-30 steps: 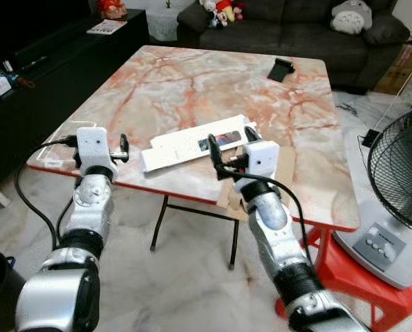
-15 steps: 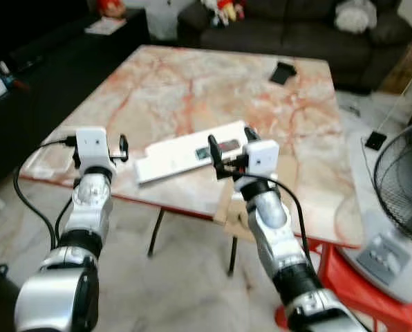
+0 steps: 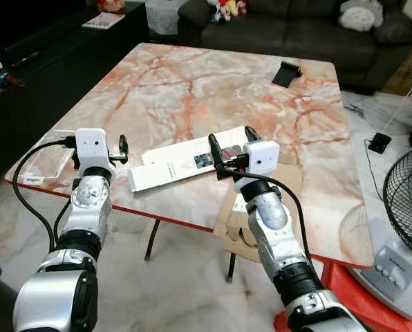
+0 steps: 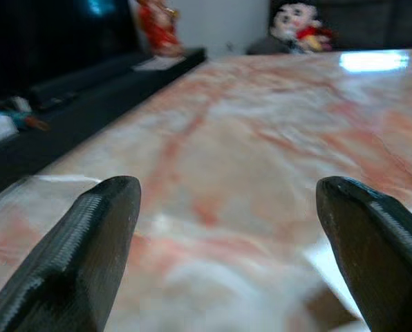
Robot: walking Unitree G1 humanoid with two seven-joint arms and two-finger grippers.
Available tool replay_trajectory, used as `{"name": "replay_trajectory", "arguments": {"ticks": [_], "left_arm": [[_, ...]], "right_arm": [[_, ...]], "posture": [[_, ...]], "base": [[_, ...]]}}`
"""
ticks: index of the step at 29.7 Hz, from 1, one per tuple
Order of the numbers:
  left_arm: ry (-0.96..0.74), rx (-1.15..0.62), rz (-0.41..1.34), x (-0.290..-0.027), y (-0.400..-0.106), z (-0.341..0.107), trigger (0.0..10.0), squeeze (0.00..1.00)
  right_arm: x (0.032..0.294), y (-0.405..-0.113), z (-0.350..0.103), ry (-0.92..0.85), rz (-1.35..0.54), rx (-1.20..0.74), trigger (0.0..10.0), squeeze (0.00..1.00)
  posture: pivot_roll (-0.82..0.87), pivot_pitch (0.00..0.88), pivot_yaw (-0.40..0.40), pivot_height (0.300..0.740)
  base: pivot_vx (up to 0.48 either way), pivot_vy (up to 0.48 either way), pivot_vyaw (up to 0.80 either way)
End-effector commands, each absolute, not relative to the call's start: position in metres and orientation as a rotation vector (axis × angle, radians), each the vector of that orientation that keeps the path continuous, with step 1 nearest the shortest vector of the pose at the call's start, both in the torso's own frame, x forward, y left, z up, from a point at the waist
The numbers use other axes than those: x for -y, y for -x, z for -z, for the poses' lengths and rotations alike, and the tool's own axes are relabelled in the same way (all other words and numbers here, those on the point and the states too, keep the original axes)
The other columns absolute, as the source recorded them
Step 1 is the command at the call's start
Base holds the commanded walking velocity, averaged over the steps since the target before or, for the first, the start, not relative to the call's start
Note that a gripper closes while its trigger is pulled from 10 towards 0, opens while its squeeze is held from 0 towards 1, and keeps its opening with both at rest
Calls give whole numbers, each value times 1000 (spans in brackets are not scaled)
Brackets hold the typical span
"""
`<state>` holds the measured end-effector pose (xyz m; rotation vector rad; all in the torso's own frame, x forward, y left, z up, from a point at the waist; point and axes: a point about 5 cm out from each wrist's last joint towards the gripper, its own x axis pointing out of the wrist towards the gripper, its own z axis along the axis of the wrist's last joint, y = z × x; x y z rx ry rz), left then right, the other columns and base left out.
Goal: Picking trash to rubbish bin
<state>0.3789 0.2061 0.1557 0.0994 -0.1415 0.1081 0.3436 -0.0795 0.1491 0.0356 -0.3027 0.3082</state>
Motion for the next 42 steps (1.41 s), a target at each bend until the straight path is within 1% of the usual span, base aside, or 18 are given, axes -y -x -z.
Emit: {"name": "replay_trajectory", "arguments": {"ticks": [1,11,19,24,30,42], "left_arm": [[-65,112,-109,-213,-377,-151,10000,0],[43,15,-116,-228,-376,-140,10000,0],[36,-2,-82,-225,-380,-143,10000,0],[-17,30,-57,-216,-382,-146,10000,0],[5,38,-34,-213,-382,-147,10000,0],[52,87,62,-208,-391,-167,10000,0]], "right_arm": [[76,-344,-152,-47,-315,313,10000,0],[77,-341,-151,-46,-315,311,10000,0],[78,-338,-149,-44,-315,305,10000,0],[78,-337,-148,-46,-316,301,10000,0],[77,-336,-148,-47,-319,300,10000,0],[77,-324,-143,-56,-325,288,10000,0]], "posture": [[-80,74,-11,740],[-91,88,-16,740],[-101,102,-21,740],[-102,112,-25,740],[-108,119,-27,740],[-125,164,-41,740]], "base": [[0,0,0],[0,0,0],[0,0,0],[0,0,0],[0,0,0],[0,0,0]]}}
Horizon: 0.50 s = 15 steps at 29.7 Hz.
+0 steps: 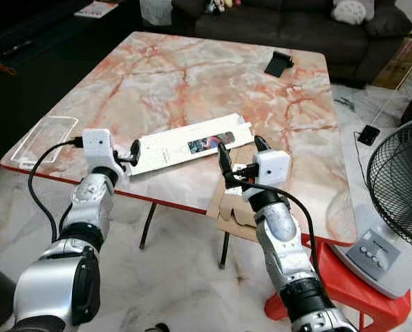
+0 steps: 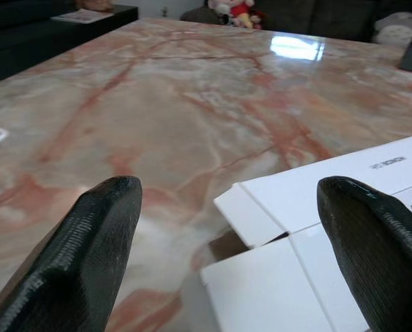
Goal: Picking trash to rubbish bin
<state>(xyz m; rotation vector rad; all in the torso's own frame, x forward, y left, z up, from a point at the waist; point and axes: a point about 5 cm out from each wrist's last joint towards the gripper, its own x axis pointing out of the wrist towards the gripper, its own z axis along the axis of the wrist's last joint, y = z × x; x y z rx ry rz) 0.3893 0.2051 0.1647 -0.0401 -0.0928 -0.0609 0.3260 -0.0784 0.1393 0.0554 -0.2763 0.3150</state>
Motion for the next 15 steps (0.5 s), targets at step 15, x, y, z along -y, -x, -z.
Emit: {"name": "replay_trajectory", "arguments": {"ticks": [15], "left_arm": [[201,6,38,-227,-387,-157,10000,0]], "right_arm": [[71,-314,-138,-60,-348,262,10000,0]], "posture": [[-137,172,-44,740]], "base": [[0,0,0]]}}
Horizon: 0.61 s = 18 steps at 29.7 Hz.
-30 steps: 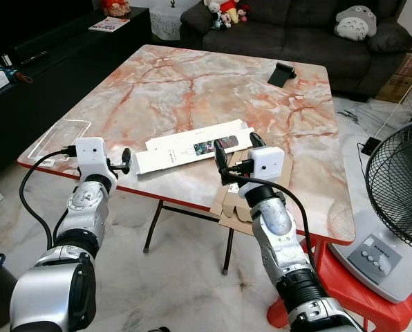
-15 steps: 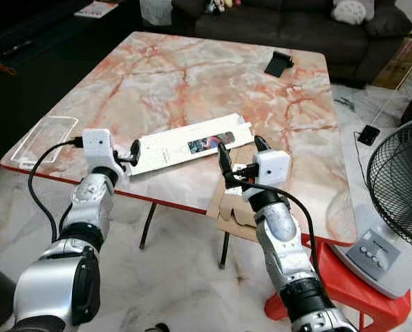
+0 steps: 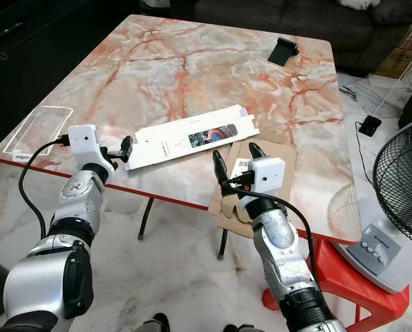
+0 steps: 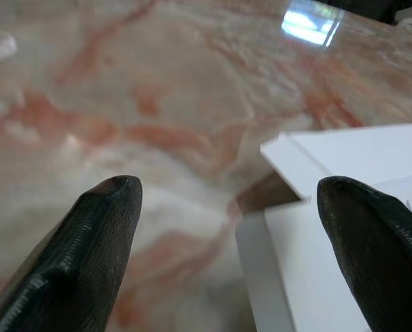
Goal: Picking trash to rubbish bin
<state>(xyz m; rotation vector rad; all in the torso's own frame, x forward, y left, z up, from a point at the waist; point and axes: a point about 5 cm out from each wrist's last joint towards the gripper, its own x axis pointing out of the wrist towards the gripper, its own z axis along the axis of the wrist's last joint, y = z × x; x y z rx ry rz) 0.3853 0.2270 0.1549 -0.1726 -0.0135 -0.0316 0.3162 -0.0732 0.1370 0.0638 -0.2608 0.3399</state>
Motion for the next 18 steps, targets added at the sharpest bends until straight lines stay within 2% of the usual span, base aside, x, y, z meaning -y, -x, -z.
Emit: {"name": "replay_trajectory", "arguments": {"ticks": [1,4,18], "left_arm": [[209,3,37,-227,-387,-156,10000,0],[289,-22,47,-223,-385,-148,10000,0],[405,-71,98,-206,-386,-139,10000,0]], "right_arm": [[71,-314,-138,-60,-349,261,10000,0],[70,-310,-137,-64,-351,258,10000,0],[63,-301,-135,-82,-355,239,10000,0]], "posture": [[-137,172,-44,740],[-148,171,-47,740],[-152,186,-42,740]], "base": [[0,0,0],[0,0,0],[0,0,0]]}}
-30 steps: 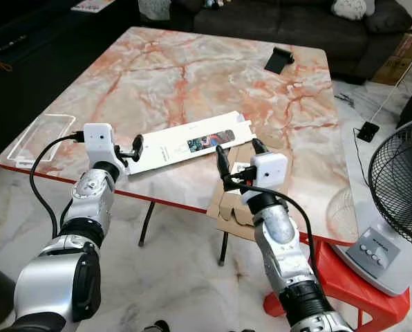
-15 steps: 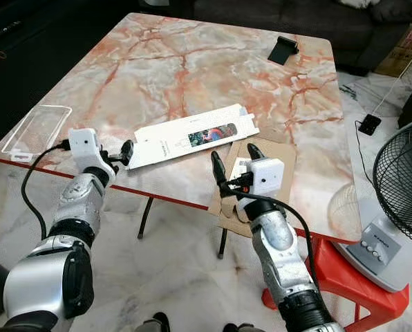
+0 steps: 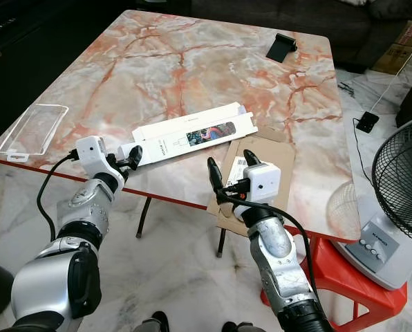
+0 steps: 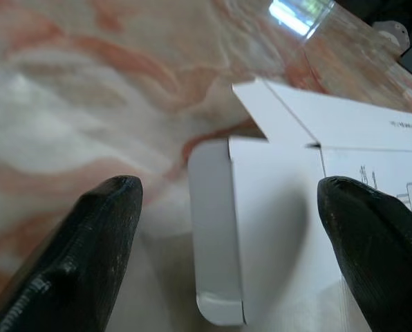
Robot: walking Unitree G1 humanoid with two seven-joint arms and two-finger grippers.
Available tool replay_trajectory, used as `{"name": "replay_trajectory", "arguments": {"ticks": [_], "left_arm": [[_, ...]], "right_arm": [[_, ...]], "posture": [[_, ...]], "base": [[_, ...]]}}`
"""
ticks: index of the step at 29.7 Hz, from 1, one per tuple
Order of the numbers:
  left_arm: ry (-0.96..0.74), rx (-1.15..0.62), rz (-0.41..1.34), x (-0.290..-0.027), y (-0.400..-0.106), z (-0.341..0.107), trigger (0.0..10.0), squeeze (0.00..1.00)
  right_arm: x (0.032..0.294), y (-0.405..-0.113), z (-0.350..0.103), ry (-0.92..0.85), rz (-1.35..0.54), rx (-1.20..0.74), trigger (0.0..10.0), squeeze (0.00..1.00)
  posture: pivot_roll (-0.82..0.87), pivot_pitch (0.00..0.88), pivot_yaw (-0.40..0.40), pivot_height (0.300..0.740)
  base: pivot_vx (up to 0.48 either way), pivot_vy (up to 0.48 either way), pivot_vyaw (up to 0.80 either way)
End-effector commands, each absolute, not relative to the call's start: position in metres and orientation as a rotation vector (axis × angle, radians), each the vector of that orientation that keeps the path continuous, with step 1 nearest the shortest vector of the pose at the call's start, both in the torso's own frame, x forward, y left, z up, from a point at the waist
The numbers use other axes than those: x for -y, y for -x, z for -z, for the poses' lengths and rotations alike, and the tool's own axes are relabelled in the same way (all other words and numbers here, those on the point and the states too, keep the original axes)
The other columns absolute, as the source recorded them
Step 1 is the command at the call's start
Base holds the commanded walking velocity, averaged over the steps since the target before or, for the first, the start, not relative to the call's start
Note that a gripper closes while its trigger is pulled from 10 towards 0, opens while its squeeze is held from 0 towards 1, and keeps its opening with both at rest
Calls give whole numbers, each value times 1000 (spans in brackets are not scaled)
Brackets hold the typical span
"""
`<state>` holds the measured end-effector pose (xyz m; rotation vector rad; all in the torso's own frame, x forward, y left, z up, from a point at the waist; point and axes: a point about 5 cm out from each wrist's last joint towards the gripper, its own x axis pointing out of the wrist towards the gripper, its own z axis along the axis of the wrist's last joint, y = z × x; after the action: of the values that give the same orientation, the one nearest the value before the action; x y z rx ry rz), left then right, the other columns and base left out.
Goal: Picking trash to rubbish bin
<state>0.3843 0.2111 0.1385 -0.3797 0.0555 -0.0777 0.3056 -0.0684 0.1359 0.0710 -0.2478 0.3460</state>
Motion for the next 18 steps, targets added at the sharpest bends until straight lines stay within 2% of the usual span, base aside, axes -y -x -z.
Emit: {"name": "replay_trajectory", "arguments": {"ticks": [1,13,14,15,16,17,18], "left_arm": [[412,-73,103,-204,-386,-139,10000,0],[531,-98,181,-184,-389,-138,10000,0],[535,-96,189,-182,-390,-139,9686,0],[535,-95,194,-181,-390,-140,6745,0],[535,-93,198,-180,-391,-141,4941,0],[536,-92,203,-179,-391,-141,2392,0],[536,-91,207,-178,-391,-142,2392,0]], "right_arm": [[63,-301,-135,-82,-354,238,10000,0],[66,-299,-133,-87,-328,224,10000,0],[66,-299,-133,-88,-325,223,10000,0],[66,-299,-133,-89,-322,223,10000,0],[66,-299,-133,-89,-319,222,10000,0],[66,-299,-133,-90,-318,222,10000,0],[66,-299,-133,-91,-317,222,10000,0]], "posture": [[-152,189,-42,740],[-156,209,-30,740],[-157,210,-27,740],[-155,212,-25,740],[-154,211,-24,740],[-154,212,-23,740],[-154,214,-22,740]], "base": [[0,0,0],[0,0,0],[0,0,0],[0,0,0],[0,0,0],[0,0,0],[0,0,0]]}}
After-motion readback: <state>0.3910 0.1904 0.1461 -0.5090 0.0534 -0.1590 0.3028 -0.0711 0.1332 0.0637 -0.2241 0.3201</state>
